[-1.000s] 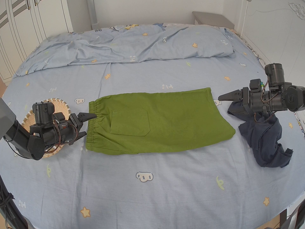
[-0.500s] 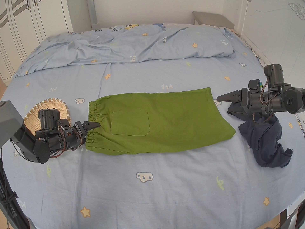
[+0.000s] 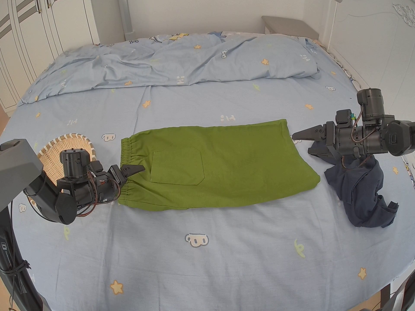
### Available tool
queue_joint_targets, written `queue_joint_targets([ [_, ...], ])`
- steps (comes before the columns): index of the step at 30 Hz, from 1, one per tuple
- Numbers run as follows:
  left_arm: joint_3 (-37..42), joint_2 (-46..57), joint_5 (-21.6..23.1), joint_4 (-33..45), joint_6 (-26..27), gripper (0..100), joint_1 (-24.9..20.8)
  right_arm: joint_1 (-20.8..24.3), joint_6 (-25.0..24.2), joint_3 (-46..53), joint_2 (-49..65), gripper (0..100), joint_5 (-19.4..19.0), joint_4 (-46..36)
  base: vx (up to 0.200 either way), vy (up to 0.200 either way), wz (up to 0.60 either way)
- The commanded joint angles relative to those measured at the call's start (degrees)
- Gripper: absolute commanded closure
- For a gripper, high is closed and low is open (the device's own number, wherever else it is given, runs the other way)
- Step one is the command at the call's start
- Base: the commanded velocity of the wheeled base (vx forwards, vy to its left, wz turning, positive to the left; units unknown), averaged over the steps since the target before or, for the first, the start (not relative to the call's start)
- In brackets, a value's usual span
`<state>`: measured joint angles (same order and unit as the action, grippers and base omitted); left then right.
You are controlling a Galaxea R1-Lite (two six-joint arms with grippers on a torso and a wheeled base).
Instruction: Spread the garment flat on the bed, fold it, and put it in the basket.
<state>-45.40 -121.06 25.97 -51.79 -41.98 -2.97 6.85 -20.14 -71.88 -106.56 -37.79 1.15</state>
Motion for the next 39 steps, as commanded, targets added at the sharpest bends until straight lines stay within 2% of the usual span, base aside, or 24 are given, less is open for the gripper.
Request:
queue_joint_targets([
  [1,-0.74,-1.72,0.05,0.28,-0.12,0,-0.01,0.0,0.01,0.07,-0.14,0,0.0,0.0,0.0,0.0,0.0],
  [8,-1.8,-1.81,0.4,0.28,-0.38,0,0.34,0.09,0.01,-0.02,-0.23,0,0.0,0.08,0.0,0.0,0.0],
  [9,-1.8,-1.89,0.4,0.37,-0.38,100,0.34,0.09,0.01,-0.02,-0.14,0,0.0,0.08,0.0,0.0,0.0],
  [24,-1.71,1.45,0.58,1.86,-1.52,100,1.04,-0.08,0.01,-0.19,-0.23,0,0.0,0.08,0.0,0.0,0.0],
  [26,-2.15,6.19,0.75,6.26,-1.52,100,2.1,-0.26,0.01,-0.28,-0.23,0,0.0,0.08,0.0,0.0,0.0],
  [31,-3.73,9.97,2.51,12.76,-0.99,100,4.2,-0.7,0.01,-0.55,-0.4,0,0.0,0.08,0.0,0.0,0.0],
  [34,-3.91,10.06,3.92,13.55,-0.47,100,6.05,-0.96,-0.08,-1.16,-2.34,0,0.26,0.0,0.0,0.0,0.0],
  [39,-4.0,9.27,4.27,13.55,1.03,100,6.58,-0.87,0.01,-2.39,-6.03,0,0.44,-0.27,0.0,0.0,0.0],
])
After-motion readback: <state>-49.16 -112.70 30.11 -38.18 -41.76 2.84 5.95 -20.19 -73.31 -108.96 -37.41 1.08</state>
